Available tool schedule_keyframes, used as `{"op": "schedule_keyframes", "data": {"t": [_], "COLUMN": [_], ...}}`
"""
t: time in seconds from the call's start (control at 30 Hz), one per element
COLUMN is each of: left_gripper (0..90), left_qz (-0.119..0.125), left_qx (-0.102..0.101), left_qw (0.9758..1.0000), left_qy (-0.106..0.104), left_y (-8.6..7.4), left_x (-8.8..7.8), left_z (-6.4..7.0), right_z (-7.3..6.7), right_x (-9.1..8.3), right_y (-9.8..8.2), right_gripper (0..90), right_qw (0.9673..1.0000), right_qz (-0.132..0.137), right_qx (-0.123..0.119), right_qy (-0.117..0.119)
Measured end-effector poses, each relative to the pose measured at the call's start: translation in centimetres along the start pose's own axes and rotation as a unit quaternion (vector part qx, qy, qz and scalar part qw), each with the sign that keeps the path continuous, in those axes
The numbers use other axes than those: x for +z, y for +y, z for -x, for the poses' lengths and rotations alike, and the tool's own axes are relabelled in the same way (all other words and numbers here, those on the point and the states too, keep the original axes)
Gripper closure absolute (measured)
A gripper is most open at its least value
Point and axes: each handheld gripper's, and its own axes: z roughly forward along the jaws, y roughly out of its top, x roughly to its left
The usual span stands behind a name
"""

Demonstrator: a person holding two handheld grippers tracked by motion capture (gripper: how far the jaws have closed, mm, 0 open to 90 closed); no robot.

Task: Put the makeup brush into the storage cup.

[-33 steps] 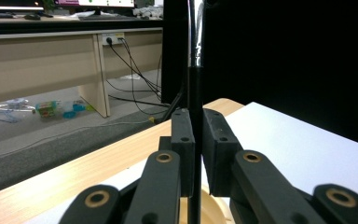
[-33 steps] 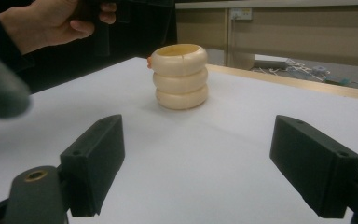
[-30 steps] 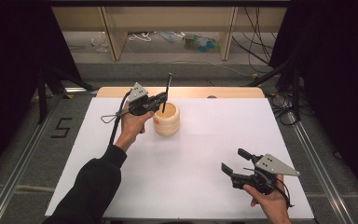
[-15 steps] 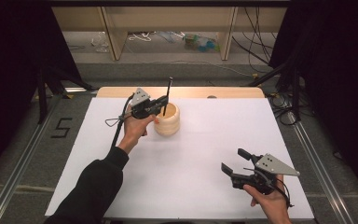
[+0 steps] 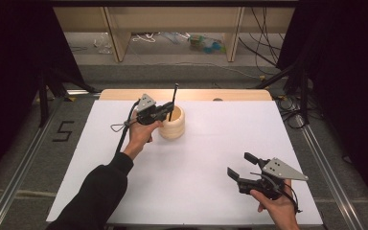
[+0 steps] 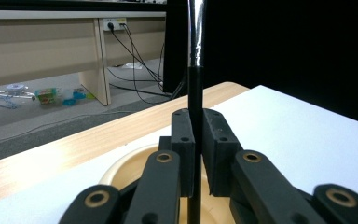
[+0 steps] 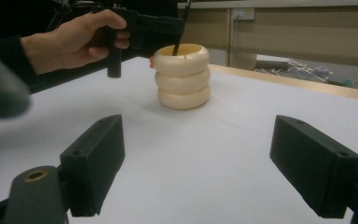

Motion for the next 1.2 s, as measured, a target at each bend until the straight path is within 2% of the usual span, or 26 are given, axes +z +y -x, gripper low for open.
{"op": "schedule_keyframes", "data": {"t": [0.17,0.23,0.33,0.5,0.57,0.67,0.87,0.93,1.0,1.07,1.13,1.2], "left_gripper": [83.6,83.6,83.6,83.6,83.6,83.6,83.2,79.7,76.4,75.1,68.3,67.3], "left_qz": [-0.006,-0.006,-0.010,-0.017,-0.022,-0.024,-0.034,-0.040,-0.043,-0.040,-0.039,-0.035], "left_qx": [-0.001,-0.004,-0.002,-0.006,-0.002,-0.001,0.002,0.005,-0.001,0.001,0.001,0.003], "left_qw": [1.0000,1.0000,1.0000,0.9998,0.9998,0.9997,0.9994,0.9992,0.9990,0.9992,0.9991,0.9993], "left_qy": [0.000,0.002,0.001,0.004,0.005,0.007,0.006,0.008,0.011,0.009,0.014,0.012], "left_y": [-0.3,-0.4,-0.6,-0.9,-1.0,-1.0,-1.2,-1.2,-1.1,-0.8,-0.4,-0.1], "left_x": [0.0,0.1,0.1,0.2,0.2,0.1,0.0,0.0,-0.1,-0.2,-0.4,-0.6], "left_z": [-0.2,-0.2,-0.3,-0.2,-0.2,-0.1,-0.2,-0.2,-0.1,0.0,0.2,0.3], "right_z": [0.0,0.0,0.0,0.0,0.0,0.0,0.0,0.0,0.0,0.0,0.0,0.0], "right_x": [0.0,-0.1,0.0,0.0,-0.1,0.0,-0.1,-0.1,0.0,-0.1,-0.1,-0.1], "right_y": [0.0,0.0,0.0,0.0,0.1,0.0,0.1,0.1,0.0,0.1,0.0,0.0], "right_gripper": [18.9,18.9,18.9,19.0,19.0,19.0,19.1,19.1,19.1,19.1,19.1,19.1], "right_qw": [1.0000,0.9999,1.0000,1.0000,0.9999,1.0000,1.0000,0.9999,1.0000,0.9999,0.9999,0.9999], "right_qz": [0.002,-0.009,0.001,-0.002,-0.011,-0.001,-0.009,-0.011,-0.003,-0.012,-0.010,-0.010], "right_qx": [0.001,0.000,0.000,0.003,0.002,0.004,-0.002,0.002,0.003,0.002,0.000,0.000], "right_qy": [0.003,0.004,0.002,0.006,0.003,0.004,0.002,0.006,0.006,0.003,0.005,0.005]}}
